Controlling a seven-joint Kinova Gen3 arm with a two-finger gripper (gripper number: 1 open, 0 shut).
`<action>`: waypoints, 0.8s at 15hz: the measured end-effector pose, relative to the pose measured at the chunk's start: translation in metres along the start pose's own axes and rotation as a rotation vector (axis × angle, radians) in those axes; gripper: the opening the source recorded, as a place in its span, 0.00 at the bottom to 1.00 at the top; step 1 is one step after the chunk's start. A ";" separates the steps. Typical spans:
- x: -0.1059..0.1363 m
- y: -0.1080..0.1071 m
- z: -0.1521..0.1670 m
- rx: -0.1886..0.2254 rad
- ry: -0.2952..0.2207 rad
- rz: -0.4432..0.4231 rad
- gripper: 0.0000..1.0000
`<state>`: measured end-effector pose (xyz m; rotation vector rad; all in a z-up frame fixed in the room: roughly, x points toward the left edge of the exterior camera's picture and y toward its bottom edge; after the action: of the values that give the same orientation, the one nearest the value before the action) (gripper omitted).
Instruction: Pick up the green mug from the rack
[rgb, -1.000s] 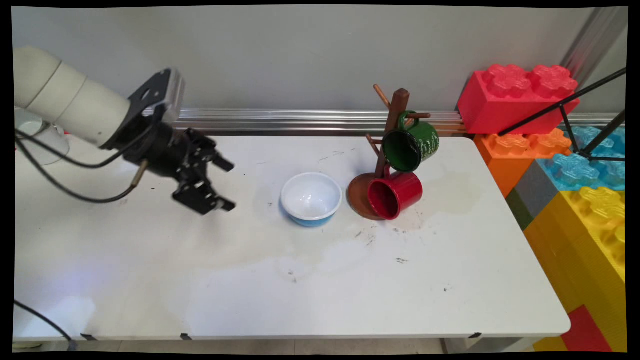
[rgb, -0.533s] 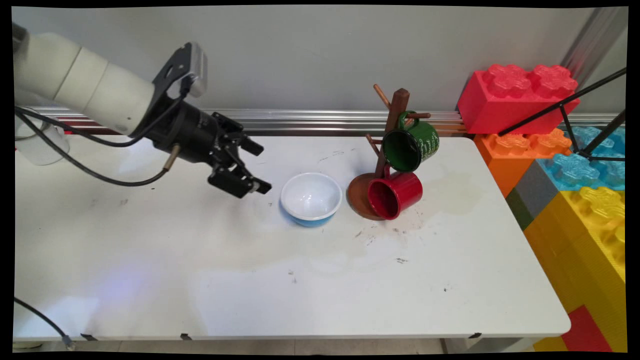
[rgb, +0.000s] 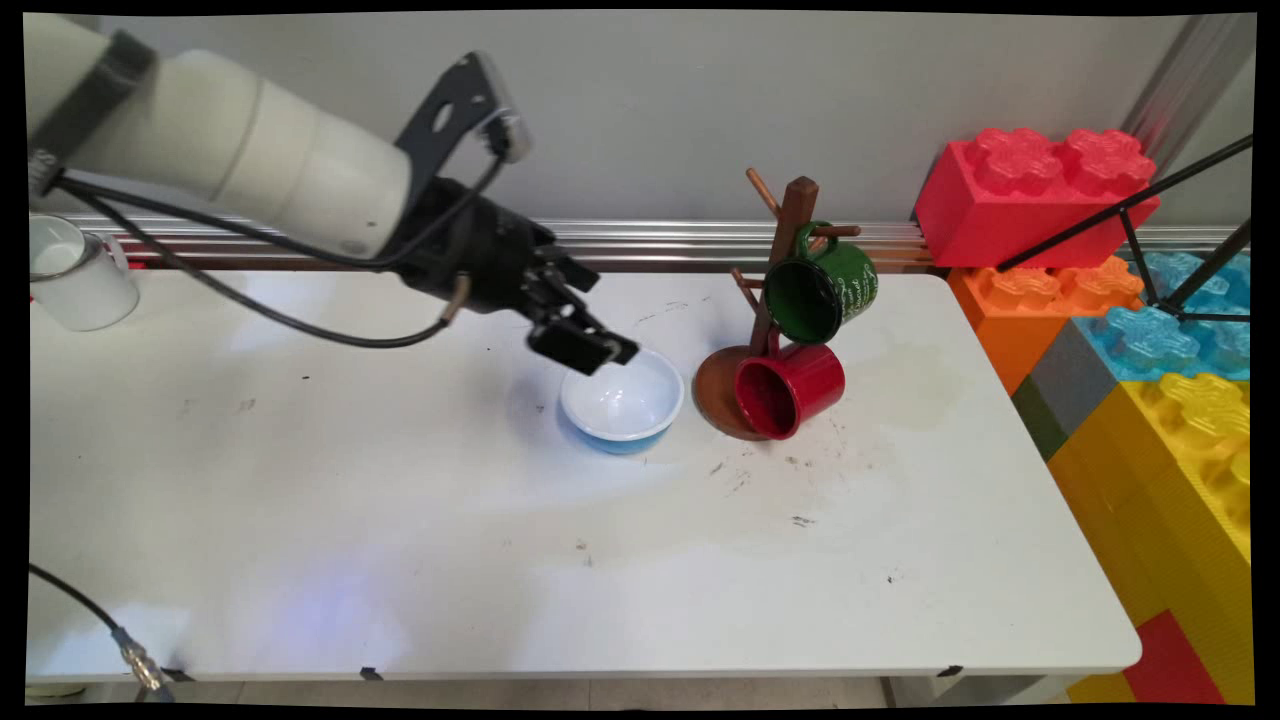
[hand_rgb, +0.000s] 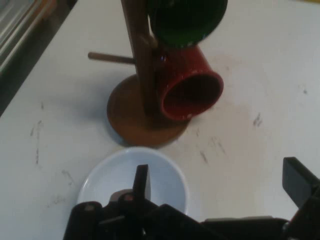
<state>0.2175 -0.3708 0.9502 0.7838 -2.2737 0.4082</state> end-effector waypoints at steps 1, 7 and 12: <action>0.008 0.007 0.005 0.010 0.004 -0.015 1.00; 0.045 0.031 0.029 0.053 0.029 -0.072 1.00; 0.067 0.041 0.049 0.079 0.059 -0.119 1.00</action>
<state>0.1279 -0.3905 0.9593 0.9306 -2.1548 0.4617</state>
